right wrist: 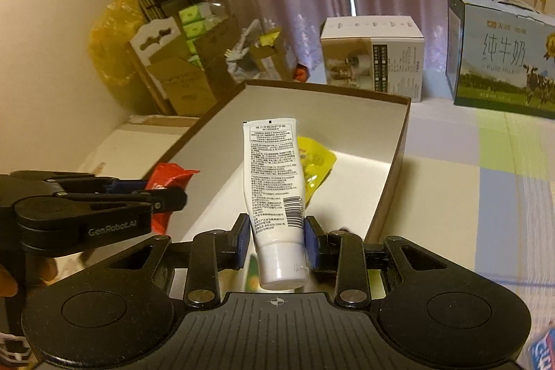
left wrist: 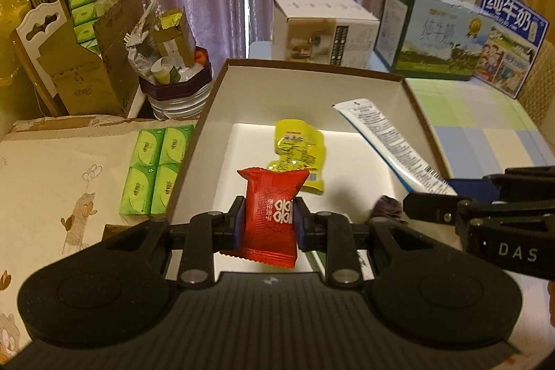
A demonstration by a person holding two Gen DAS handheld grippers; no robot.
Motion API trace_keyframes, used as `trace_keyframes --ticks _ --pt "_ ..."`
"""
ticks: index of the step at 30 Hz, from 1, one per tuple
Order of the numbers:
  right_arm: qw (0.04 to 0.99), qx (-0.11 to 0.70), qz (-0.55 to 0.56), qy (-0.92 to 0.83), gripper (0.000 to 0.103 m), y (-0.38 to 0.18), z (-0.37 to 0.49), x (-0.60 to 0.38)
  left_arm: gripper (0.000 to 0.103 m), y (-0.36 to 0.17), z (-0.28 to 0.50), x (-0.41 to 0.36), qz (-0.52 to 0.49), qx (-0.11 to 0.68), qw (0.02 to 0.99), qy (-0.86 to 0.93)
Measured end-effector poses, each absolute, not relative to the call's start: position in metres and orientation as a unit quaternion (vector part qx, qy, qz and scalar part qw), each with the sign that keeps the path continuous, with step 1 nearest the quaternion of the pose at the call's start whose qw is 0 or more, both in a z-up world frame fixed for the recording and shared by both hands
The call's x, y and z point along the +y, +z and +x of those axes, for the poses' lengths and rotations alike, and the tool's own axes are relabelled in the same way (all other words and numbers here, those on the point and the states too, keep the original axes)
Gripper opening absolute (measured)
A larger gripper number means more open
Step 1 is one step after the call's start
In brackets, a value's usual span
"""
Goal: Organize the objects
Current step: 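Carry the candy packet and white tube with both tools over the shoebox, then open the right tool to drop the tube while the left tool releases the candy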
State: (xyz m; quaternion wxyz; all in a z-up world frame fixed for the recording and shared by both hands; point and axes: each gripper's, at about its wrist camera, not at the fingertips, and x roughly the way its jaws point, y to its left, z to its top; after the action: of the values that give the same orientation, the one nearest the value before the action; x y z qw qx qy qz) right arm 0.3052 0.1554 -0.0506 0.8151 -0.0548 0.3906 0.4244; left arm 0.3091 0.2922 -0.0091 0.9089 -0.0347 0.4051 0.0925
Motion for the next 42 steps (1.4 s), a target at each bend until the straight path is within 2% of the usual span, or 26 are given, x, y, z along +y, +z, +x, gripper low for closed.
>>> trace_keyframes --ticks 17,24,38,41,42 --pt "0.832 0.391 -0.153 0.361 0.03 -0.091 0.361 0.217 0.023 -0.049 0.371 0.317 -0.023 0.45 0.889 0.086" --pt "0.837 0.355 -0.211 0.359 0.031 -0.1 0.367 0.229 0.024 -0.054 0.38 0.317 -0.022 0.454 0.887 0.083" --pt "0.828 0.369 -0.178 0.382 0.033 -0.096 0.366 0.216 0.024 -0.055 0.386 0.315 -0.021 0.452 0.888 0.08" --pt "0.825 0.374 -0.173 0.387 0.034 -0.095 0.364 0.213 0.031 -0.052 0.385 0.314 -0.023 0.447 0.891 0.075" --pt "0.823 0.377 -0.172 0.389 0.034 -0.094 0.363 0.212 0.037 -0.051 0.383 0.313 -0.021 0.444 0.892 0.076"
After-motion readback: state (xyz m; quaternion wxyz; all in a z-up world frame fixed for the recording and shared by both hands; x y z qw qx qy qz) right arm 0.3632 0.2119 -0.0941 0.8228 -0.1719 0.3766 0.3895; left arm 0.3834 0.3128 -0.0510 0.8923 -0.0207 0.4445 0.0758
